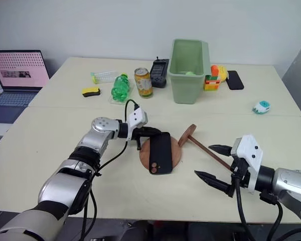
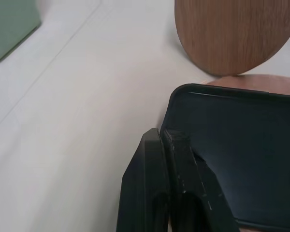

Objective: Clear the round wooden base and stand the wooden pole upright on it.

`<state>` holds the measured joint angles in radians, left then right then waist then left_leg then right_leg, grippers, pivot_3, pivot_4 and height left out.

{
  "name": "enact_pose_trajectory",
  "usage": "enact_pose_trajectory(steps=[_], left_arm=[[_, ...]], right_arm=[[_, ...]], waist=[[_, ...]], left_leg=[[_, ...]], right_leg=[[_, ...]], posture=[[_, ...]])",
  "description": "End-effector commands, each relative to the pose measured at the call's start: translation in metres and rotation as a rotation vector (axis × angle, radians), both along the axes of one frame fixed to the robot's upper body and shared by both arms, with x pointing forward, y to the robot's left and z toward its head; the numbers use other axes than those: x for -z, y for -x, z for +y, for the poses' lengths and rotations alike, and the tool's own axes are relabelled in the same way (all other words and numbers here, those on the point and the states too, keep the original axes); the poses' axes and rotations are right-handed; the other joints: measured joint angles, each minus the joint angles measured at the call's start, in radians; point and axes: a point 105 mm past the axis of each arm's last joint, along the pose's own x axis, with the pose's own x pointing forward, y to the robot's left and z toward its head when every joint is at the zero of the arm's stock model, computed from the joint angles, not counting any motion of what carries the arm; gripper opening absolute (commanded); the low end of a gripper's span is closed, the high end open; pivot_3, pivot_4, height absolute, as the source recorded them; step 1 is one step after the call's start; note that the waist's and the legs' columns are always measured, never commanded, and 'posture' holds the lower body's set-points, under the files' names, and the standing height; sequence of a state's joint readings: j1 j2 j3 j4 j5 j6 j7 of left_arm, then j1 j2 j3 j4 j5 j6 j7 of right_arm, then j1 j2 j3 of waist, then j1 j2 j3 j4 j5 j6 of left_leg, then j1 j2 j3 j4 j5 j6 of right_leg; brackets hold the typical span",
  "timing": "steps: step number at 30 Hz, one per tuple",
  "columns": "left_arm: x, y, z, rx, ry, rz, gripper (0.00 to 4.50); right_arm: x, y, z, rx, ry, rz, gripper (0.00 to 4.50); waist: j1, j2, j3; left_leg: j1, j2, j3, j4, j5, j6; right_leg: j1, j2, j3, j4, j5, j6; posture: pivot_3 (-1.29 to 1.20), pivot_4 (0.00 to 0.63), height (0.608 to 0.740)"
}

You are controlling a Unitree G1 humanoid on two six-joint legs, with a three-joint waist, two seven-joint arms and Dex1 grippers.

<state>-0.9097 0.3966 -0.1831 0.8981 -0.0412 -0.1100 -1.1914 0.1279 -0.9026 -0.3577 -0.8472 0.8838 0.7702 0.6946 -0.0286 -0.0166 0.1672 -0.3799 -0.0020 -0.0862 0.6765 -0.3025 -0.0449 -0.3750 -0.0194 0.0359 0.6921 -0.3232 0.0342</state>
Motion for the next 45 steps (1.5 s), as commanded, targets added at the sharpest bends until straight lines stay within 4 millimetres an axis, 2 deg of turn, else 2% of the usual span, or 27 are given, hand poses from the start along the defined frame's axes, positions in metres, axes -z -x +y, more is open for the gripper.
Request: enact_pose_trajectory(steps=[1, 4, 8, 12, 14, 17, 21, 26, 30, 33, 36, 37, 39, 42, 43, 45], left_arm=[[-0.03, -0.002, 0.015, -0.024, 0.064, -0.043, 0.01], [-0.044, 0.0, 0.062, -0.152, 0.086, -0.038, 0.01], [-0.06, 0.001, 0.135, -0.449, 0.166, -0.036, 0.01], [-0.065, 0.007, 0.208, -0.795, 0.274, -0.067, 0.01], [-0.063, 0.015, 0.243, -0.972, 0.338, -0.081, 0.01], [-0.049, 0.028, 0.283, -1.201, 0.373, -0.107, 0.01], [-0.033, 0.049, 0.325, -1.461, 0.393, -0.155, 0.01], [-0.02, 0.059, 0.339, -1.564, 0.408, -0.146, 0.01], [-0.013, 0.06, 0.337, -1.56, 0.396, -0.122, 0.63], [-0.01, 0.059, 0.333, -1.535, 0.392, -0.092, 1.32], [-0.01, 0.061, 0.334, -1.543, 0.354, -0.102, 1.81], [-0.01, 0.062, 0.335, -1.548, 0.344, -0.11, 2.13], [-0.015, 0.065, 0.339, -1.57, 0.323, -0.155, 2.57], [-0.038, 0.07, 0.344, -1.576, 0.285, -0.311, 3.18], [-0.049, 0.07, 0.343, -1.561, 0.3, -0.369, 3.36], [-0.073, 0.068, 0.327, -1.462, 0.298, -0.476, 3.36]], right_arm=[[-0.008, 0.006, 0.006, -0.086, 0.026, -0.025, 4.5], [-0.015, 0.006, 0.01, -0.161, 0.059, -0.042, 4.5], [-0.022, -0.001, 0.019, -0.223, 0.066, -0.066, 4.5], [-0.023, -0.011, 0.026, -0.258, 0.067, -0.08, 4.5], [-0.023, -0.016, 0.03, -0.275, 0.072, -0.09, 4.5], [-0.024, -0.023, 0.038, -0.313, 0.073, -0.102, 4.5], [-0.026, -0.028, 0.047, -0.366, 0.07, -0.114, 4.5], [-0.028, -0.03, 0.051, -0.401, 0.071, -0.122, 4.5], [-0.032, -0.028, 0.054, -0.431, 0.064, -0.132, 4.5], [-0.035, -0.028, 0.056, -0.433, 0.051, -0.146, 4.5], [-0.035, -0.028, 0.058, -0.433, 0.049, -0.151, 4.5], [-0.035, -0.028, 0.058, -0.432, 0.048, -0.152, 4.5], [-0.035, -0.028, 0.057, -0.424, 0.045, -0.156, 4.5], [-0.036, -0.03, 0.055, -0.4, 0.043, -0.166, 4.5], [-0.036, -0.03, 0.054, -0.389, 0.043, -0.17, 4.5], [-0.038, -0.033, 0.048, -0.35, 0.04, -0.182, 4.5]], waist=[[0.0, 0.0, 0.0], [-0.011, 0.0, 0.0], [-0.026, 0.0, 0.0], [-0.019, 0.0, 0.0], [-0.011, -0.001, 0.0], [-0.005, -0.001, 0.0], [0.001, -0.001, 0.0], [0.009, -0.004, -0.001], [0.007, -0.004, -0.001], [0.002, -0.004, -0.001], [0.001, -0.004, -0.001], [0.001, -0.004, -0.001], [0.0, -0.004, -0.001], [0.0, -0.004, -0.001], [0.0, -0.004, -0.001], [0.004, -0.004, -0.002]], left_leg=[[0.0, 0.0, 0.0, 0.0, 0.0, 0.0], [0.0, 0.001, -0.001, 0.0, 0.0, 0.0], [0.0, 0.003, -0.001, 0.0, 0.0, 0.0], [-0.001, 0.01, -0.003, 0.0, 0.0, 0.0], [-0.001, 0.01, -0.003, 0.001, 0.0, 0.0], [-0.001, 0.01, -0.002, 0.001, 0.0, 0.0], [-0.002, 0.01, -0.003, 0.001, 0.0, 0.0], [-0.004, 0.01, -0.004, 0.001, 0.0, 0.0], [-0.004, 0.01, -0.002, 0.001, 0.0, 0.0], [-0.004, 0.01, -0.002, 0.001, 0.0, 0.0], [-0.004, 0.011, -0.001, 0.001, 0.0, 0.0], [-0.004, 0.011, -0.001, 0.001, 0.0, 0.0], [-0.004, 0.011, -0.001, 0.001, 0.0, 0.0], [-0.004, 0.011, -0.001, 0.001, 0.0, 0.0], [-0.004, 0.011, -0.001, 0.001, 0.0, 0.0], [-0.005, 0.012, -0.001, 0.001, 0.0, 0.0]], right_leg=[[0.0, 0.0, 0.0, 0.0, 0.0, 0.0], [-0.002, 0.0, 0.001, 0.001, 0.0, 0.0], [-0.005, 0.001, 0.001, 0.004, 0.0, 0.0], [-0.005, 0.001, 0.001, 0.004, 0.0, 0.0], [-0.005, 0.0, 0.001, 0.004, 0.0, 0.0], [-0.006, -0.002, 0.001, 0.004, 0.0, 0.0], [-0.007, -0.003, 0.001, 0.004, 0.0, 0.0], [-0.009, -0.004, 0.0, 0.005, 0.0, 0.0], [-0.009, -0.004, 0.001, 0.005, 0.0, 0.0], [-0.01, -0.004, 0.001, 0.006, 0.0, 0.0], [-0.01, -0.003, 0.001, 0.006, 0.0, 0.0], [-0.01, -0.003, 0.001, 0.006, 0.0, 0.0], [-0.011, -0.003, 0.001, 0.006, 0.0, 0.0], [-0.011, -0.003, 0.002, 0.006, 0.0, 0.0], [-0.011, -0.003, 0.002, 0.006, 0.0, 0.0], [-0.011, -0.004, 0.002, 0.006, 0.0, 0.0]], posture=[[0.0, 0.15, 0.74], [0.0, 0.15, 0.74], [0.0, 0.15, 0.74], [0.0, 0.15, 0.74], [0.0, 0.15, 0.74], [0.0, 0.15, 0.74], [0.0, 0.15, 0.74], [0.0, 0.15, 0.74], [0.0, 0.15, 0.74], [0.0, 0.15, 0.74], [0.0, 0.15, 0.74], [0.0, 0.15, 0.74], [0.0, 0.15, 0.74], [0.0, 0.15, 0.74], [0.0, 0.15, 0.74], [0.0, 0.15, 0.74]])
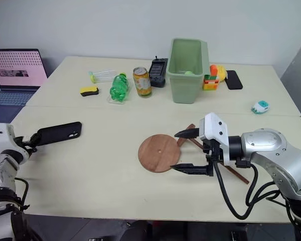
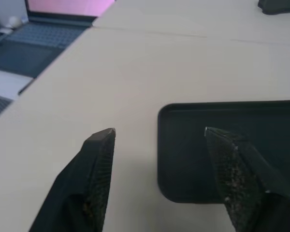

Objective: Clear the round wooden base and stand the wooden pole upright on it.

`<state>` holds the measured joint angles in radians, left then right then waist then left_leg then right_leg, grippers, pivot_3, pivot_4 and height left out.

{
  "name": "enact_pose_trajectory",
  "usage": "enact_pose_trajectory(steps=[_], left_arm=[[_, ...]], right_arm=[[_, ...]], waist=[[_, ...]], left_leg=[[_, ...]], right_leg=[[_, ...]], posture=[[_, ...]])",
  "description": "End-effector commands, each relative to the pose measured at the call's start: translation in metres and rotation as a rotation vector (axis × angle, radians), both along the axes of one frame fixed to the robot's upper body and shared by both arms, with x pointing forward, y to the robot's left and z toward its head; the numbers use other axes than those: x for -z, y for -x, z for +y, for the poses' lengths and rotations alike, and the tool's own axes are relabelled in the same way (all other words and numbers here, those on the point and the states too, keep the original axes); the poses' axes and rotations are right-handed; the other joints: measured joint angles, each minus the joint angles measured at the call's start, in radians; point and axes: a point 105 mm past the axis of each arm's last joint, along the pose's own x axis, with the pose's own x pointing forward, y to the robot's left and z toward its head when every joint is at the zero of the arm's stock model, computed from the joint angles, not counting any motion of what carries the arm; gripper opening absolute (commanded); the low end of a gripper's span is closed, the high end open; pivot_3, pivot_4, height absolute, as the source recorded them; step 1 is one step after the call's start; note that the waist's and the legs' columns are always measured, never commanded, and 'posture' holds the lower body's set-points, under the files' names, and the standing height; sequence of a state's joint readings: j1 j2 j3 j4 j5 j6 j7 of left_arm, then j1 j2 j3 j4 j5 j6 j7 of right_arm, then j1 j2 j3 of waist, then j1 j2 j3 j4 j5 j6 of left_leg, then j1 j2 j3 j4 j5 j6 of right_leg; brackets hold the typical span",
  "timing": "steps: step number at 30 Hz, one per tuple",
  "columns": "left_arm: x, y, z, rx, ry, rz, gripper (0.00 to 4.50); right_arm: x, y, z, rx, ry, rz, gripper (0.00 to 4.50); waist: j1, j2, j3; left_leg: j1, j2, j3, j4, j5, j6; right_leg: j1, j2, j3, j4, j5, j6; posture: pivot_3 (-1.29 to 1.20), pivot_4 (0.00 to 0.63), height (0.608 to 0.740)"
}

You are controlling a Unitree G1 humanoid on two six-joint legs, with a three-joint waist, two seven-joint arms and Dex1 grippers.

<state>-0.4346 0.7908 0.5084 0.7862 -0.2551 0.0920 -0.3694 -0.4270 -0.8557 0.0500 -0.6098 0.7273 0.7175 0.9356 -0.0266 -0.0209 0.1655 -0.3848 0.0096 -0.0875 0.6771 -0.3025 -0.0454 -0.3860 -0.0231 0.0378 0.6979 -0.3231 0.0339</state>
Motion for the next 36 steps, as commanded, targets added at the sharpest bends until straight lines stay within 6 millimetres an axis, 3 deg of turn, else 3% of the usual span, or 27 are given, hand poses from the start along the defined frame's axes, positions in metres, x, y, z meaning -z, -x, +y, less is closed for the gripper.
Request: enact_pose_trajectory(steps=[1, 4, 6, 9, 14, 17, 19, 25, 36], left_arm=[[-0.067, -0.005, -0.021, 0.115, -0.233, -0.173, 3.36], [-0.068, -0.009, -0.043, 0.23, -0.347, -0.121, 3.36], [-0.058, -0.013, -0.117, 0.662, -0.484, 0.018, 3.36], [-0.037, 0.012, -0.206, 1.173, -0.495, 0.173, 3.36], [-0.035, 0.037, -0.264, 1.491, -0.454, 0.201, 3.36], [-0.033, 0.055, -0.295, 1.69, -0.444, 0.219, 3.36], [-0.033, 0.062, -0.309, 1.783, -0.45, 0.217, 3.36], [-0.036, 0.057, -0.33, 1.875, -0.516, 0.185, 3.36], [-0.029, 0.063, -0.343, 1.926, -0.579, 0.119, 3.36]], right_arm=[[-0.012, -0.001, -0.008, 0.059, -0.025, -0.075, 4.5], [-0.013, -0.003, -0.013, 0.096, -0.028, -0.086, 4.5], [-0.014, -0.004, -0.028, 0.191, -0.023, -0.09, 4.5], [-0.004, -0.001, -0.044, 0.313, 0.028, -0.055, 4.5], [0.015, 0.006, -0.05, 0.386, 0.095, 0.029, 4.5], [0.025, -0.001, -0.054, 0.459, 0.14, 0.06, 4.5], [0.027, -0.01, -0.054, 0.511, 0.147, 0.07, 4.5], [0.041, -0.038, -0.055, 0.615, 0.267, 0.099, 4.5], [0.052, -0.077, -0.042, 0.65, 0.428, 0.307, 4.5]], waist=[[0.004, 0.0, 0.0], [0.008, 0.0, 0.0], [0.007, 0.0, 0.0], [0.018, 0.002, 0.001], [0.011, 0.002, 0.001], [-0.005, 0.003, 0.002], [-0.007, 0.003, 0.002], [-0.005, 0.003, 0.002], [-0.005, 0.004, 0.003]], left_leg=[[0.0, 0.0, 0.0, 0.0, 0.0, 0.0], [-0.001, -0.001, 0.0, 0.0, 0.0, 0.0], [0.0, -0.001, 0.001, 0.0, 0.0, 0.0], [-0.002, -0.002, 0.002, -0.001, 0.0, -0.001], [0.0, 0.0, 0.006, -0.001, 0.0, 0.0], [0.001, 0.001, 0.007, -0.001, 0.0, 0.0], [0.002, 0.001, 0.007, -0.001, 0.0, 0.0], [0.001, 0.0, 0.008, -0.001, 0.0, 0.0], [0.0, 0.0, 0.007, -0.001, 0.0, 0.001]], right_leg=[[0.0, 0.0, 0.0, 0.0, 0.0, 0.0], [0.0, -0.001, 0.001, 0.0, 0.0, 0.0], [0.0, -0.001, 0.001, 0.0, 0.0, 0.0], [0.0, -0.001, 0.001, -0.002, 0.0, 0.0], [0.0, 0.002, 0.003, 0.0, 0.0, 0.0], [0.0, 0.005, 0.003, 0.001, 0.0, 0.0], [0.0, 0.005, 0.003, 0.001, 0.0, 0.0], [0.001, 0.009, 0.002, 0.0, 0.0, 0.0], [-0.002, 0.007, 0.003, 0.0, 0.0, 0.0]], posture=[[0.0, 0.15, 0.74], [0.0, 0.15, 0.74], [0.0, 0.15, 0.74], [0.0, 0.15, 0.74], [0.0, 0.15, 0.74], [0.0, 0.15, 0.74], [0.0, 0.15, 0.74], [0.0, 0.15, 0.74], [0.0, 0.15, 0.74]])
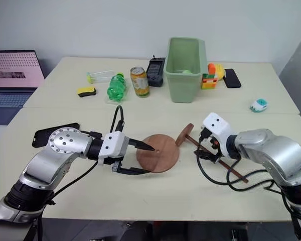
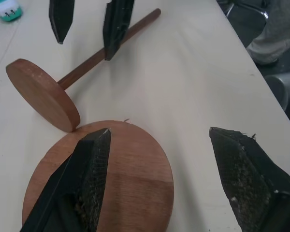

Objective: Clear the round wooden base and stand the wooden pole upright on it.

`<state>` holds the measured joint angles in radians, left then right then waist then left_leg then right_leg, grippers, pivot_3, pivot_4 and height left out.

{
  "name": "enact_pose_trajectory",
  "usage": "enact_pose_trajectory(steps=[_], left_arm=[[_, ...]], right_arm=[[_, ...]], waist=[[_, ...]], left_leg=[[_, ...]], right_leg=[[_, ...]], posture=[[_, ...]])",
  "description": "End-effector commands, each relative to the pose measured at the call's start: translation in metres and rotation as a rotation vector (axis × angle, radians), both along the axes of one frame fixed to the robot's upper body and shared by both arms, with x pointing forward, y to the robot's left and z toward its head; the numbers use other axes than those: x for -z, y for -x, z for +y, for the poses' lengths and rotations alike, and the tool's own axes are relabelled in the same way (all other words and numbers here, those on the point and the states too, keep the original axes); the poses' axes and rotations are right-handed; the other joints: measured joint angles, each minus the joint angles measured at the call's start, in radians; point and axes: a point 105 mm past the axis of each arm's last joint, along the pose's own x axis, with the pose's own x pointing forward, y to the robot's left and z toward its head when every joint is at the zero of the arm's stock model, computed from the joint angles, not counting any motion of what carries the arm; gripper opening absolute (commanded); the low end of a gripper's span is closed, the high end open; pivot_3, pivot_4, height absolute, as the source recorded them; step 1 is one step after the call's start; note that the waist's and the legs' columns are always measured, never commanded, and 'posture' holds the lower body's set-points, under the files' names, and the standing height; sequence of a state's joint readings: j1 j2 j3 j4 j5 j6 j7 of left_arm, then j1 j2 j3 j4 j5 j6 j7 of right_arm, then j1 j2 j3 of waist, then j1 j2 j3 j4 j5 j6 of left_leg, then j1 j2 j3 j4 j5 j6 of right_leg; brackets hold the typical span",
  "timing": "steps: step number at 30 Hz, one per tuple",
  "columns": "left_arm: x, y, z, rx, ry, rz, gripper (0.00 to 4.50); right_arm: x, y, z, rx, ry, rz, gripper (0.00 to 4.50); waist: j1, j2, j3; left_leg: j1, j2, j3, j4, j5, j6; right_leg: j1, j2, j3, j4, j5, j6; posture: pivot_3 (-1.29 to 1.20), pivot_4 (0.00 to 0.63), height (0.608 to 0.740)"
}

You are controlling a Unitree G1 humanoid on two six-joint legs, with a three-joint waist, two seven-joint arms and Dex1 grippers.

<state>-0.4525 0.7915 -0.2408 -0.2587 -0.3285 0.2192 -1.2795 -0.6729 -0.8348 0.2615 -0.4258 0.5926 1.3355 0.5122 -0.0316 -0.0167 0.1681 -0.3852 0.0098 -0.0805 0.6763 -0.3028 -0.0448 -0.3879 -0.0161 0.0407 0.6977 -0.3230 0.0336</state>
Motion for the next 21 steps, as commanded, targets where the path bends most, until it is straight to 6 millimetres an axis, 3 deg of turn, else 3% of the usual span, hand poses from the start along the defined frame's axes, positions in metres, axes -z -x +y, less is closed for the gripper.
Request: enact_pose_trajectory(steps=[1, 8, 11, 21], left_arm=[[-0.003, 0.003, -0.006, 0.031, 0.007, -0.061, 3.36], [-0.002, 0.004, -0.015, 0.036, 0.032, -0.098, 3.36], [-0.001, 0.005, -0.016, 0.033, 0.039, -0.095, 3.38], [0.0, 0.003, -0.02, 0.03, 0.053, -0.107, 3.38]], right_arm=[[0.0, -0.007, 0.006, -0.007, 0.016, 0.107, 4.5], [0.005, -0.023, 0.006, -0.003, 0.057, 0.217, 4.5], [0.004, -0.026, 0.008, -0.019, 0.062, 0.233, 4.01], [0.005, -0.025, 0.012, -0.046, 0.052, 0.3, 1.55]], waist=[[0.0, 0.0, 0.0], [0.001, 0.0, 0.0], [0.0, 0.001, 0.0], [0.0, 0.001, 0.0]], left_leg=[[0.0, 0.0, 0.0, 0.0, 0.0, 0.0], [-0.001, -0.001, 0.0, 0.001, 0.0, 0.0], [-0.001, -0.001, 0.0, 0.0, 0.0, 0.0], [-0.001, -0.001, 0.0, 0.0, 0.0, 0.0]], right_leg=[[0.0, 0.0, 0.0, 0.0, 0.0, 0.0], [-0.001, -0.001, -0.001, 0.0, 0.0, 0.0], [-0.001, -0.002, 0.0, 0.0, 0.0, 0.0], [-0.001, -0.002, -0.001, 0.0, 0.0, 0.0]], posture=[[0.0, 0.15, 0.74], [0.0, 0.15, 0.74], [0.0, 0.15, 0.74], [0.0, 0.15, 0.74]])
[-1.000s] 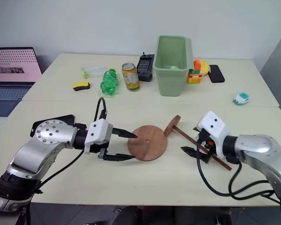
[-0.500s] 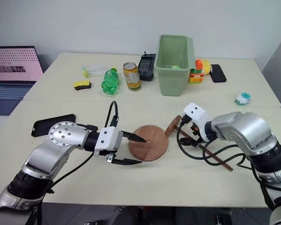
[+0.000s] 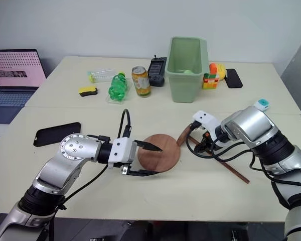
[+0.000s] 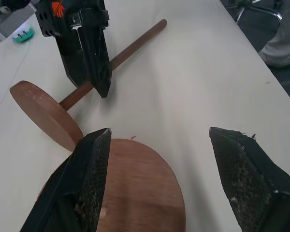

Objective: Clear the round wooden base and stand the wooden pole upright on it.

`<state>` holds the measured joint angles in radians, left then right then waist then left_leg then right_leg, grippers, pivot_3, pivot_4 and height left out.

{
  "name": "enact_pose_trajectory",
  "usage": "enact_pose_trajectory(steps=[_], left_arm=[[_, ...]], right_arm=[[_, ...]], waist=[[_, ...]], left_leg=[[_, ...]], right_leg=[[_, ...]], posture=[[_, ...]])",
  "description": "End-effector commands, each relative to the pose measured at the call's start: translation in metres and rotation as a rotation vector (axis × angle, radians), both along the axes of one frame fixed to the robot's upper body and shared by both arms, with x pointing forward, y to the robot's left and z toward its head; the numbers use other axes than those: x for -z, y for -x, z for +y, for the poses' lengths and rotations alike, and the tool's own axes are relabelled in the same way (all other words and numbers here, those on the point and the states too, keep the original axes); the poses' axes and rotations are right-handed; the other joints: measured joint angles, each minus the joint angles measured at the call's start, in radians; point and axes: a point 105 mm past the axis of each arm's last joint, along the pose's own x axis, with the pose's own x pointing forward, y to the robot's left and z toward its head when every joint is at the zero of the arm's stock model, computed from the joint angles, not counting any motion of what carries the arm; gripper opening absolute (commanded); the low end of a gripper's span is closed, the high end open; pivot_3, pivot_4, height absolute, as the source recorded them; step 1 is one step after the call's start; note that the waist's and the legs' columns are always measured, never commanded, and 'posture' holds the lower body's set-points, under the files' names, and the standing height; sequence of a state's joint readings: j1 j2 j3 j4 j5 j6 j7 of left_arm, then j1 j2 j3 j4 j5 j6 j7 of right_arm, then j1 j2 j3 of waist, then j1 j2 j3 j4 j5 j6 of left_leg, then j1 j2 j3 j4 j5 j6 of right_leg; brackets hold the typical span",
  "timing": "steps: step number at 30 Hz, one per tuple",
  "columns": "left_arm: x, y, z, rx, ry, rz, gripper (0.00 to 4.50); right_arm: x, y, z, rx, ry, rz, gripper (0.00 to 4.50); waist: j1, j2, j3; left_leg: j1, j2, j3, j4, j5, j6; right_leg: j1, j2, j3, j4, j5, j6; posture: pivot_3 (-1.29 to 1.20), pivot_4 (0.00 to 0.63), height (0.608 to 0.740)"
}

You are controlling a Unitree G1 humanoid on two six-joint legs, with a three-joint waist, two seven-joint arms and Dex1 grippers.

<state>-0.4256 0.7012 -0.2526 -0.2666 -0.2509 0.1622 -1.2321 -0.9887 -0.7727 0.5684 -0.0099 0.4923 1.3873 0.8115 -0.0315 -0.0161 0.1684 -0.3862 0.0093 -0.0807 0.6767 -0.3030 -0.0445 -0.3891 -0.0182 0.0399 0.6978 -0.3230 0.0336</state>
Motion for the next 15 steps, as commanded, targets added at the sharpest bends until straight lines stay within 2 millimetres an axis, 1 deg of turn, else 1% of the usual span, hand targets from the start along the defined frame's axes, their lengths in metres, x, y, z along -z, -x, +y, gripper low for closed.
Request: enact_pose_trajectory(steps=[1, 4, 6, 7, 10, 11, 12, 14, 15], left_arm=[[-0.006, 0.003, -0.004, 0.026, 0.005, -0.044, 3.38], [-0.006, 0.001, -0.003, 0.017, 0.006, -0.045, 3.38], [-0.008, -0.006, 0.005, -0.024, 0.001, -0.048, 3.38], [-0.01, -0.009, 0.009, -0.043, -0.002, -0.051, 3.38], [-0.021, -0.023, 0.029, -0.147, 0.016, -0.052, 3.38], [-0.024, -0.028, 0.038, -0.193, 0.02, -0.051, 3.38], [-0.027, -0.03, 0.043, -0.221, 0.022, -0.05, 3.38], [-0.029, -0.034, 0.061, -0.29, 0.005, -0.042, 3.38], [-0.029, -0.034, 0.066, -0.309, -0.002, -0.042, 3.38]], right_arm=[[-0.01, -0.001, 0.002, -0.006, -0.018, -0.014, 1.29], [-0.01, -0.001, 0.003, 0.005, -0.029, -0.004, 0.67], [-0.016, -0.002, 0.003, 0.024, -0.055, -0.013, 0.28], [-0.02, -0.003, 0.003, 0.031, -0.066, -0.02, 0.2], [-0.053, -0.01, 0.006, 0.039, -0.151, -0.121, 0.2], [-0.067, -0.012, 0.009, 0.013, -0.178, -0.202, 0.2], [-0.076, -0.012, 0.01, -0.005, -0.193, -0.257, 0.2], [-0.103, -0.006, 0.021, -0.046, -0.302, -0.36, 0.2], [-0.111, -0.003, 0.024, -0.058, -0.342, -0.392, 0.2]], waist=[[0.0, 0.0, 0.0], [0.0, 0.0, 0.0], [0.0, 0.0, 0.0], [0.0, 0.0, 0.0], [0.0, 0.0, 0.0], [0.0, 0.001, 0.0], [0.0, 0.001, 0.0], [0.0, 0.001, 0.0], [0.0, 0.001, 0.0]], left_leg=[[0.0, 0.0, 0.0, 0.0, 0.0, 0.0], [0.0, 0.0, 0.0, 0.0, 0.0, 0.0], [0.0, 0.0, 0.0, 0.0, 0.0, 0.0], [0.0, 0.0, 0.0, 0.0, 0.0, 0.0], [0.0, 0.0, 0.0, 0.0, 0.0, 0.0], [0.0, 0.0, 0.0, 0.0, 0.0, 0.0], [-0.001, 0.0, 0.0, 0.0, 0.0, 0.0], [-0.001, 0.0, 0.0, 0.0, 0.0, 0.0], [-0.001, 0.0, 0.0, -0.001, 0.0, 0.0]], right_leg=[[0.0, 0.0, 0.0, 0.0, 0.0, 0.0], [0.0, 0.0, 0.0, 0.0, 0.0, 0.0], [0.0, 0.0, 0.0, 0.0, 0.0, 0.0], [0.0, 0.0, 0.0, 0.0, 0.0, 0.0], [0.0, 0.0, 0.0, 0.0, 0.0, 0.0], [-0.001, 0.0, 0.0, 0.0, 0.0, 0.0], [-0.001, 0.0, 0.0, 0.0, 0.0, 0.0], [-0.001, 0.0, 0.0, 0.0, 0.0, 0.0], [-0.001, 0.0, 0.0, 0.0, 0.0, 0.0]], posture=[[0.0, 0.15, 0.74], [0.0, 0.15, 0.74], [0.0, 0.15, 0.74], [0.0, 0.15, 0.74], [0.0, 0.15, 0.74], [0.0, 0.15, 0.74], [0.0, 0.15, 0.74], [0.0, 0.15, 0.74], [0.0, 0.15, 0.74]])
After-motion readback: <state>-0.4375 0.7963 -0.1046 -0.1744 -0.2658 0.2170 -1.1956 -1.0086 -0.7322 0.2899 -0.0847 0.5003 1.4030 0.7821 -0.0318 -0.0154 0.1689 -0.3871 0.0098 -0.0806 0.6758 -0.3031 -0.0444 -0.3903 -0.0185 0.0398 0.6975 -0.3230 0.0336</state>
